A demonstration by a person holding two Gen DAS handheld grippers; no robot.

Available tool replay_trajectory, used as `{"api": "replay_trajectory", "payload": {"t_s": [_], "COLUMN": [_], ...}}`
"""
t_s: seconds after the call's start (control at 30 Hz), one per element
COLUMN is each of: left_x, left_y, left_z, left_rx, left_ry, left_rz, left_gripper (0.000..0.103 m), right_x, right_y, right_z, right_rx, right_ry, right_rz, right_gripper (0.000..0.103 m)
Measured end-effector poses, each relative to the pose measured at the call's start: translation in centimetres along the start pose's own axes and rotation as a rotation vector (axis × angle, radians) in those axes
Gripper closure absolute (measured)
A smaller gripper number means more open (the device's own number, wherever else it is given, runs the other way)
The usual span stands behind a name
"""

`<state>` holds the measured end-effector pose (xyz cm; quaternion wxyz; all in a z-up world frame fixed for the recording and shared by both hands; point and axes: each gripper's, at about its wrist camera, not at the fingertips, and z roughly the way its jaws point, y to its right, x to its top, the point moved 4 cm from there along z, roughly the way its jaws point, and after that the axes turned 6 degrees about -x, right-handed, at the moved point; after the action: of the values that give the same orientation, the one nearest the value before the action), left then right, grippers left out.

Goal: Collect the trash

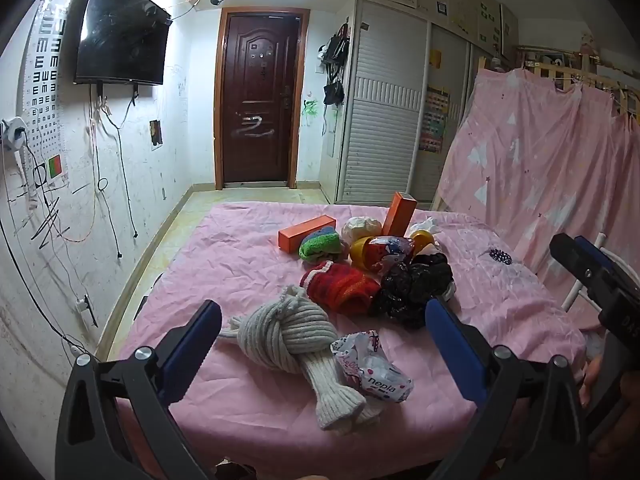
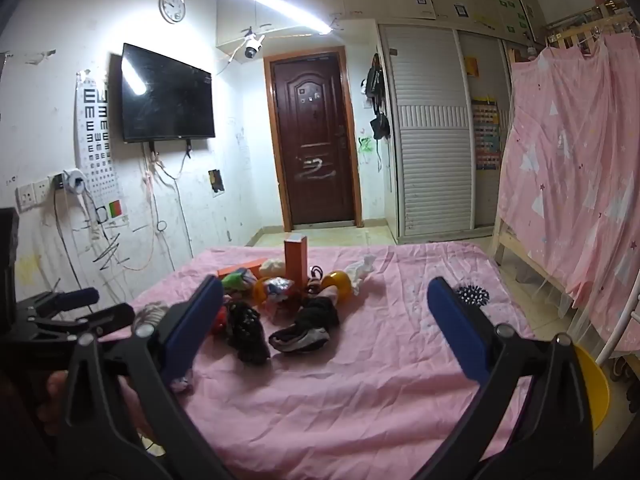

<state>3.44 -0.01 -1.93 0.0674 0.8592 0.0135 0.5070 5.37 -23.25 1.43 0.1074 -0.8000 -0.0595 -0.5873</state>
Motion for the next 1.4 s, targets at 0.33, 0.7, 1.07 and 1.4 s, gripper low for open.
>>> {"api": "replay_trajectory", "payload": {"t_s": [0.33, 0.7, 1.07, 1.4], "left_x": [-0.01, 0.00, -0.14, -0.23], "left_y": [-0.01, -0.04, 0.03, -0.08], "left_z": [0.10, 0.05, -0.02, 0.26], "left_rx": [-0.001, -0.001, -0.001, 0.000], "left_ry": [-0.006, -0.006, -0.007, -0.009], "left_rz": [0.000, -0.001, 0.001, 0.003], "left_gripper": [0.008, 0.008, 0.008, 0.008], "right_x": [0.00, 0.03, -0.03, -0.03], "right_y": [-0.08, -0.12, -0.08, -0.15], "right_z": [-0.01, -0.07, 0.07, 0.03], "right_rx": [-0.001, -0.003, -0.001, -0.003], "right_ry": [-0.003, 0.001, -0.002, -0.002], "right_rz": [-0.001, -0.004, -0.003, -0.004], "right_gripper": [0.005, 0.005, 0.005, 0.005]}}
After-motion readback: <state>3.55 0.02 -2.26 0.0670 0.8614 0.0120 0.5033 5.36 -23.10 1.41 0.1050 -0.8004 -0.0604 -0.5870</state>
